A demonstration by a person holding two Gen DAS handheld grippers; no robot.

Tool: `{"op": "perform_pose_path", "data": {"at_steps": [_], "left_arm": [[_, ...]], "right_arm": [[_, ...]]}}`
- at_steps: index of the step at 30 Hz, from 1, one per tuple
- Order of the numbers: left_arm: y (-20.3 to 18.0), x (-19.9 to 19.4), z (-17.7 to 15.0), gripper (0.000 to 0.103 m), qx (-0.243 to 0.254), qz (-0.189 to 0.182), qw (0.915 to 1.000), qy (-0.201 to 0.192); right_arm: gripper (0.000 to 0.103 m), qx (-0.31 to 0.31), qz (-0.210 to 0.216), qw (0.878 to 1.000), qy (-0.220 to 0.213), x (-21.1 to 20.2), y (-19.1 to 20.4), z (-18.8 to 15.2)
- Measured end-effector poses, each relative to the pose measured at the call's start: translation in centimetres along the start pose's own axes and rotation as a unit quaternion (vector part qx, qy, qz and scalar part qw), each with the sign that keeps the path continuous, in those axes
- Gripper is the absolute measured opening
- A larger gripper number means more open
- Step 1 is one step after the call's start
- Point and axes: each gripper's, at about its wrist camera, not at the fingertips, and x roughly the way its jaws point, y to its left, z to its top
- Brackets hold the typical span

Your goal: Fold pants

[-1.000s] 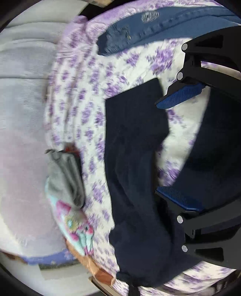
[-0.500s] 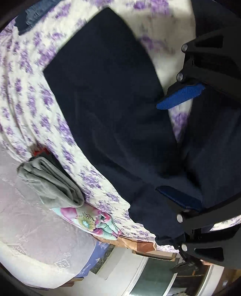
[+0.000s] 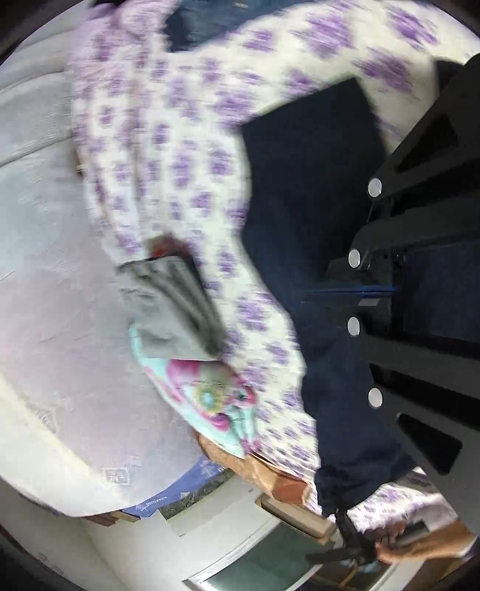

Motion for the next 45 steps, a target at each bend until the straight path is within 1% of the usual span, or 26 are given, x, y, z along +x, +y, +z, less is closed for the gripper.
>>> {"op": "perform_pose_path", "data": {"at_steps": [3,5,6,8,10,12,15,17,18,20,21,22,23,25,26,28,29,30,31,32,33,35,39,42,44,45], "left_arm": [[-1.1,3.0,4.5,0.011,-0.011,-0.005,0.9998,0.016],[-1.3,5.5,7.2,0.011,-0.029,0.012,0.9992,0.023],[-1.1,7.1,8.5,0.011,-0.039,0.026,0.9986,0.026],[0.0,10.0,10.1,0.011,-0.068,0.052,0.9958,0.033],[2.1,13.7,10.8,0.013,-0.111,0.089,0.988,0.06],[3.4,16.3,10.3,0.014,-0.131,0.109,0.9815,0.087],[2.2,17.3,9.6,0.015,-0.075,0.132,0.9854,0.077],[0.6,16.8,9.1,0.017,-0.018,0.155,0.9854,0.067],[0.3,16.5,9.0,0.019,-0.01,0.158,0.9854,0.064],[0.3,15.5,8.9,0.02,-0.006,0.156,0.9861,0.058],[0.5,15.2,8.8,0.02,-0.008,0.152,0.9867,0.058],[0.9,14.9,8.9,0.02,-0.012,0.145,0.9878,0.057],[1.2,14.7,8.9,0.021,-0.015,0.138,0.9887,0.057],[1.4,14.8,8.9,0.021,-0.007,0.139,0.9885,0.059],[1.5,15.1,9.1,0.021,-0.003,0.142,0.988,0.061],[1.6,16.0,9.7,0.021,-0.009,0.151,0.9863,0.066],[1.7,16.7,10.2,0.021,-0.02,0.157,0.9851,0.067],[1.6,16.8,10.3,0.021,-0.028,0.165,0.9838,0.066],[1.7,17.5,10.7,0.021,-0.037,0.178,0.9813,0.061],[1.7,18.1,11.0,0.021,-0.04,0.192,0.9788,0.059],[1.7,18.4,11.0,0.021,-0.044,0.199,0.9772,0.06],[1.4,18.7,10.8,0.021,-0.05,0.195,0.9777,0.061],[0.0,17.4,10.0,0.022,0.017,0.19,0.9805,0.047],[-0.3,16.7,9.7,0.023,0.039,0.166,0.9845,0.042],[-0.1,17.0,9.8,0.024,0.035,0.161,0.9853,0.044],[0.0,17.5,9.9,0.024,0.031,0.163,0.985,0.047]], "right_arm": [[0.001,-0.016,-0.027,0.999,0.002,2.8,0.4,3.7],[0.009,-0.068,-0.049,0.996,0.036,4.4,2.3,4.3],[0.042,-0.093,-0.04,0.993,0.058,4.8,3.2,3.8],[0.09,-0.17,-0.033,0.982,0.069,4.9,5.5,1.1],[0.09,-0.267,-0.074,0.958,0.072,5.0,6.9,-2.2],[0.09,-0.331,-0.086,0.935,0.096,5.1,7.5,-4.9],[0.09,-0.418,-0.102,0.896,0.111,5.4,7.8,-8.1],[0.088,-0.451,-0.178,0.87,0.087,7.2,7.3,-8.4],[0.088,-0.452,-0.191,0.867,0.084,8.1,7.0,-8.0],[0.082,-0.436,-0.183,0.876,0.099,10.4,5.8,-6.5],[0.04,-0.421,-0.168,0.882,0.132,11.8,5.1,-5.9],[0.007,-0.396,-0.132,0.892,0.175,12.6,4.6,-5.5],[0.004,-0.358,-0.093,0.903,0.219,13.6,4.2,-4.6],[0.003,-0.374,-0.103,0.901,0.193,13.6,4.6,-2.9],[0.004,-0.349,-0.095,0.914,0.184,13.7,4.6,-0.6],[0.004,-0.286,-0.077,0.94,0.172,14.7,4.0,4.1],[0.013,-0.258,-0.084,0.95,0.156,15.6,3.5,6.3],[0.046,-0.234,-0.11,0.958,0.127,16.3,3.0,8.3],[0.069,-0.225,-0.186,0.953,0.08,17.4,2.4,10.0],[0.093,-0.231,-0.273,0.932,0.052,18.5,2.0,11.0],[0.092,-0.237,-0.299,0.923,0.047,19.1,1.8,11.2],[0.092,-0.232,-0.306,0.922,0.048,19.1,1.3,11.2],[0.093,-0.26,-0.308,0.914,0.033,16.4,-0.2,9.5],[0.093,-0.219,-0.27,0.936,0.055,14.6,-3.3,9.6],[0.093,-0.13,-0.198,0.969,0.073,13.4,-6.1,10.8],[0.093,-0.095,-0.164,0.979,0.073,13.0,-6.9,11.2]]}}
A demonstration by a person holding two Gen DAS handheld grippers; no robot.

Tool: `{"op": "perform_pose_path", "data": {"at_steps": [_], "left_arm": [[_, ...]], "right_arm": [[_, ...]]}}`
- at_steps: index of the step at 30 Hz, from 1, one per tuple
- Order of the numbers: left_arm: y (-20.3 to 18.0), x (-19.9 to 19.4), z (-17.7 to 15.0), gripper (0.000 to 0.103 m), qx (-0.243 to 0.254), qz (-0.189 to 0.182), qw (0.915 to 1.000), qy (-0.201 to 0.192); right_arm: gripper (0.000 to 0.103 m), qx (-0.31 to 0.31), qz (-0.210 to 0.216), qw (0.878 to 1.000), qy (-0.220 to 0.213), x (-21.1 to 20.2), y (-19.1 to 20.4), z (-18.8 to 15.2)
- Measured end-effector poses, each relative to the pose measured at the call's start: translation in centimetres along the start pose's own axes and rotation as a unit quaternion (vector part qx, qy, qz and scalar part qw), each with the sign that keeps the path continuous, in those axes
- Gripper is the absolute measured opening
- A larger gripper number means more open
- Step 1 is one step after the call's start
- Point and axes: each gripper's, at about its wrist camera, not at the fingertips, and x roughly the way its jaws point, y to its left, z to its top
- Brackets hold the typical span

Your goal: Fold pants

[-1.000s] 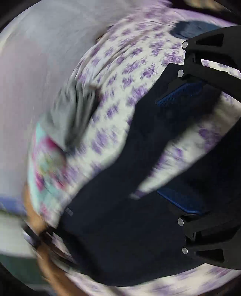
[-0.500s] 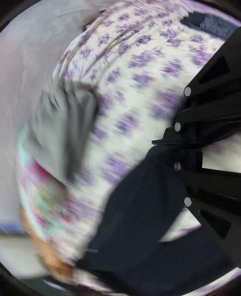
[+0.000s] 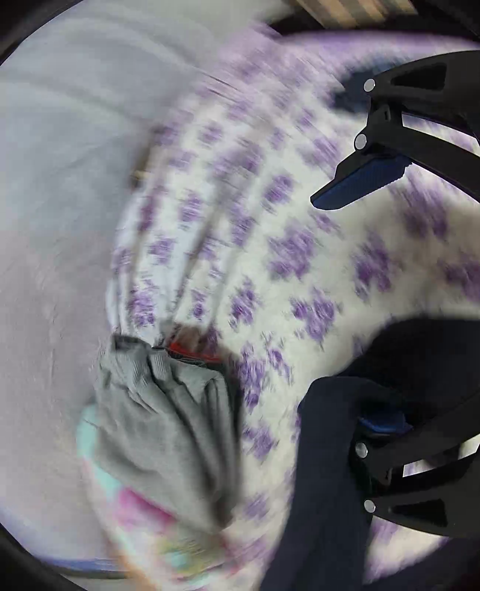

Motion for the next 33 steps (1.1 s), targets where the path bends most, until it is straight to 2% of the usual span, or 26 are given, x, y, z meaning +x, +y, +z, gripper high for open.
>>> {"op": "perform_pose_path", "data": {"at_steps": [1,2,4,7,8,9,10,11,12,13,14,15,17,19,21,23,25,26,27,28,29,30,31,32,33], "left_arm": [[-0.1,0.5,0.1,0.024,-0.002,0.005,1.0,-0.001],[-0.2,1.0,0.2,0.024,-0.004,0.011,0.9999,0.002],[-0.7,1.9,0.4,0.024,-0.008,0.026,0.9996,0.011],[-1.5,2.8,0.7,0.024,-0.008,0.059,0.998,0.019],[-1.7,2.9,0.8,0.024,-0.01,0.066,0.9976,0.02],[-1.9,2.8,0.8,0.024,-0.011,0.071,0.9972,0.02],[-2.1,2.4,0.8,0.024,-0.011,0.075,0.997,0.017],[-2.3,2.1,0.7,0.024,-0.006,0.074,0.9972,0.015],[-2.5,1.8,0.6,0.024,0.001,0.072,0.9973,0.013],[-2.7,1.2,0.4,0.024,0.018,0.076,0.9969,0.009],[-2.8,0.9,0.3,0.024,0.026,0.075,0.9968,0.007],[-2.5,0.4,0.2,0.025,0.036,0.063,0.9973,0.002],[-1.5,0.2,0.3,0.025,0.031,0.036,0.9989,0.0],[-0.4,0.3,0.4,0.026,0.003,-0.002,1.0,0.002],[-0.3,0.4,0.5,0.026,-0.015,-0.026,0.9995,0.005],[-1.2,0.7,0.5,0.026,-0.002,-0.008,1.0,0.004],[-1.8,1.2,0.4,0.026,0.014,0.017,0.9997,0.003],[-1.6,1.3,0.4,0.026,0.004,0.018,0.9998,0.005],[-1.3,1.2,0.3,0.026,-0.015,0.013,0.9998,0.006],[-1.0,0.9,0.2,0.026,-0.029,0.008,0.9995,0.006],[-0.8,0.4,0.1,0.027,-0.044,0.002,0.999,0.003],[-0.9,-0.1,0.0,0.032,-0.044,0.003,0.999,0.002],[-1.0,-0.6,-0.1,0.035,-0.04,0.004,0.9992,0.0],[-1.2,-1.5,-0.3,0.05,-0.034,0.007,0.9993,-0.009],[-1.2,-2.4,-0.5,0.071,-0.031,0.013,0.9992,-0.022]], "right_arm": [[0.093,0.044,0.043,0.998,-0.002,-0.3,-1.0,0.1],[0.094,0.08,0.062,0.995,0.0,-0.2,-1.6,0.1],[0.094,0.111,0.069,0.991,0.0,0.5,-1.7,0.3],[0.094,0.107,0.007,0.994,0.017,2.7,-1.0,1.9],[0.094,0.098,-0.008,0.995,0.014,3.1,-1.0,2.4],[0.094,0.071,-0.042,0.997,0.004,3.3,-0.4,3.0],[0.094,0.02,-0.11,0.994,-0.005,3.9,0.9,3.5],[0.096,-0.026,-0.167,0.986,-0.005,4.7,1.9,3.8],[0.096,-0.061,-0.202,0.977,0.004,5.5,2.9,3.9],[0.096,-0.084,-0.205,0.975,0.03,6.3,3.5,4.0],[0.096,-0.087,-0.191,0.976,0.054,6.7,3.1,4.2],[0.096,-0.07,-0.158,0.982,0.071,6.4,2.0,4.7],[0.096,-0.037,-0.092,0.993,0.062,4.5,-0.5,5.3],[0.096,-0.019,-0.034,0.998,0.051,2.4,-3.3,5.4],[0.096,-0.014,-0.033,0.998,0.045,1.2,-5.2,5.1],[0.096,0.009,-0.023,0.999,0.027,-0.4,-7.3,4.9],[0.098,0.084,-0.042,0.995,-0.017,-2.3,-10.5,4.8],[0.099,0.135,-0.063,0.988,-0.035,-3.0,-12.4,4.4],[0.099,0.178,-0.091,0.979,-0.04,-3.3,-13.7,3.8],[0.099,0.197,-0.115,0.973,-0.027,-3.2,-14.4,3.0],[0.099,0.176,-0.107,0.978,-0.013,-2.9,-14.2,2.7],[0.099,0.121,-0.087,0.989,0.008,-2.5,-13.0,2.2],[0.099,0.084,-0.087,0.992,0.02,-2.3,-12.0,1.7],[0.099,0.055,-0.088,0.994,0.028,-2.0,-11.2,1.0],[0.099,0.036,-0.079,0.996,0.037,-1.3,-10.6,-0.1]]}}
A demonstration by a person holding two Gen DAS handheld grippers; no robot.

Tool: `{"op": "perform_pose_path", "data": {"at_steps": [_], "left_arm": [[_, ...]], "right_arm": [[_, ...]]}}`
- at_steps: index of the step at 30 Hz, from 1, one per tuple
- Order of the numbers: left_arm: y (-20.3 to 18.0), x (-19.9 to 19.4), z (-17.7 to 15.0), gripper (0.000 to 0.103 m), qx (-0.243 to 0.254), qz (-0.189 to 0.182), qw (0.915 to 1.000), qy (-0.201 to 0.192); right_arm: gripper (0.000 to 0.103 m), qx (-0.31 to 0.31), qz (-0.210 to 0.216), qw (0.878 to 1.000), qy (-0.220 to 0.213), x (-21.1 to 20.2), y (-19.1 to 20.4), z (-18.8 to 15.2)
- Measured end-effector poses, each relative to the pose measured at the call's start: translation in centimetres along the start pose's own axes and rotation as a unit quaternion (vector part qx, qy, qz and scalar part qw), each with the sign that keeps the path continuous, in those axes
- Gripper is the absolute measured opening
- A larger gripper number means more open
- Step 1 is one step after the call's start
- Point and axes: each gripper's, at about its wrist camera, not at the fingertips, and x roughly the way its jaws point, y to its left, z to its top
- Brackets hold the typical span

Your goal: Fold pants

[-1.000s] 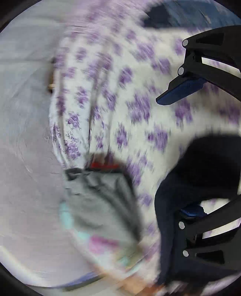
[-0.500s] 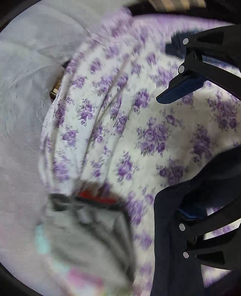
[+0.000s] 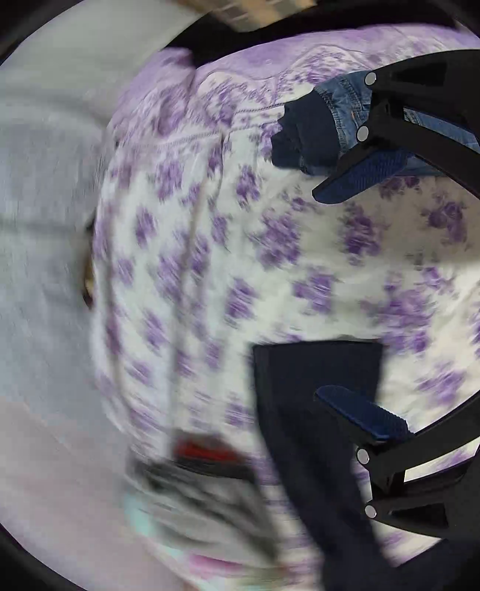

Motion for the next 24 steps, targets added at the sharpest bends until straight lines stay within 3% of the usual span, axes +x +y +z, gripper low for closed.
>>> {"op": "perform_pose_path", "data": {"at_steps": [3,5,7,8,9,10,11,13,14,17,20,22,24], "left_arm": [[0.1,-4.4,-1.6,0.085,0.015,0.006,0.9966,-0.081],[0.5,-6.6,-3.2,0.087,0.018,-0.014,0.995,-0.097],[1.7,-8.1,-5.6,0.09,-0.009,-0.04,0.9942,-0.099],[2.0,-8.6,-6.6,0.09,-0.018,-0.048,0.9938,-0.098],[2.4,-9.2,-8.0,0.09,-0.026,-0.059,0.9931,-0.098],[2.4,-9.6,-9.0,0.09,-0.029,-0.067,0.9922,-0.101],[2.6,-10.1,-10.3,0.094,-0.036,-0.075,0.9904,-0.11],[2.5,-10.5,-12.5,0.098,-0.044,-0.087,0.9873,-0.125],[2.2,-10.3,-13.1,0.098,-0.045,-0.088,0.987,-0.127],[1.3,-8.6,-14.2,0.098,-0.035,-0.095,0.9889,-0.108],[1.6,-7.8,-14.5,0.098,-0.043,-0.108,0.9884,-0.099],[2.3,-7.8,-14.6,0.098,-0.052,-0.118,0.9866,-0.1],[3.0,-7.7,-14.9,0.098,-0.059,-0.124,0.9852,-0.102]], "right_arm": [[0.099,0.019,0.047,0.998,0.025,2.3,0.2,-2.0],[0.097,0.039,0.097,0.994,0.027,4.2,0.5,-3.2],[0.094,0.045,0.1,0.994,0.029,5.8,1.8,-3.9],[0.081,0.052,0.104,0.993,0.033,6.6,2.3,-4.0],[0.051,0.062,0.117,0.99,0.039,7.4,2.8,-4.2],[0.044,0.073,0.129,0.988,0.046,8.2,3.5,-4.3],[0.041,0.071,0.111,0.991,0.037,8.2,4.2,-4.4],[0.014,0.057,0.097,0.993,0.025,7.6,4.9,-4.2],[0.008,0.06,0.1,0.993,0.019,6.9,4.6,-4.1],[0.008,0.096,0.129,0.987,-0.025,2.8,1.3,-4.1],[0.008,0.128,0.148,0.981,-0.013,-0.9,-2.5,-6.3],[0.0,0.124,0.117,0.985,-0.003,-2.4,-4.4,-8.7],[0.005,0.101,0.035,0.994,0.013,-1.9,-5.5,-10.9]]}}
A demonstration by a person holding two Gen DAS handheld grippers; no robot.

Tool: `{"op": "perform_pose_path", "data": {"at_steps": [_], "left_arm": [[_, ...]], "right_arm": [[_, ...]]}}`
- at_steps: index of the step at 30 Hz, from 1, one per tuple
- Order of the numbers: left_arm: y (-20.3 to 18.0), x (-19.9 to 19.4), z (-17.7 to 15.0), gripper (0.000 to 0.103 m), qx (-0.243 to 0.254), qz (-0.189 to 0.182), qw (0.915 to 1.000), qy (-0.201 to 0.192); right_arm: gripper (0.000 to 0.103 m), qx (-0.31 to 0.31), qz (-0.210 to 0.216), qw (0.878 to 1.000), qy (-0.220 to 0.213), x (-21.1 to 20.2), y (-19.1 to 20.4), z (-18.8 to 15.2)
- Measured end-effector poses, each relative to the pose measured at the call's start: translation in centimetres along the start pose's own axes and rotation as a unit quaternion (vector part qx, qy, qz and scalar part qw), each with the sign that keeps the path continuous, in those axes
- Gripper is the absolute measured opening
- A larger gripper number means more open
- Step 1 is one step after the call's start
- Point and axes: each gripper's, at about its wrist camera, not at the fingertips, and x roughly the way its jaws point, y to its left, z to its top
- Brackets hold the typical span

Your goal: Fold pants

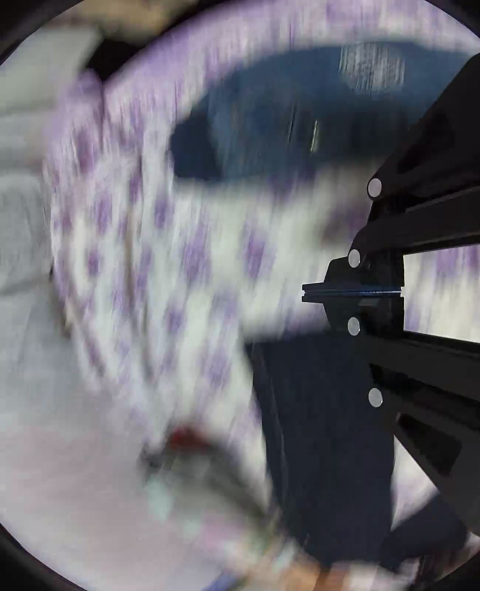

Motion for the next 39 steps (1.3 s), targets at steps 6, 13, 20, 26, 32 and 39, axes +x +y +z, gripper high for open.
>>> {"op": "perform_pose_path", "data": {"at_steps": [6,13,20,26,32,39], "left_arm": [[3.1,-3.2,-0.1,0.098,-0.005,0.016,0.9997,-0.018],[10.3,-7.2,-1.1,0.098,-0.075,0.116,0.9904,-0.003],[13.4,-5.5,-2.9,0.097,-0.139,0.09,0.9838,0.068],[11.6,-0.1,-2.4,0.063,-0.12,0.03,0.9814,0.148],[10.9,0.6,-0.8,0.027,-0.129,0.018,0.981,0.144],[9.0,-2.7,-0.6,0.019,-0.12,0.019,0.9889,0.086]], "right_arm": [[0.064,0.011,0.007,1.0,0.011,-0.3,0.2,-4.0],[0.1,-0.039,0.09,0.994,-0.043,-4.6,10.7,-8.6],[0.099,-0.079,0.094,0.989,-0.082,-7.7,12.9,-16.0],[0.099,-0.111,0.084,0.988,-0.07,-10.3,9.5,-19.8],[0.099,-0.099,0.021,0.995,-0.012,-11.5,5.2,-23.1],[0.099,0.0,0.087,0.995,0.043,-12.2,0.2,-26.6]]}}
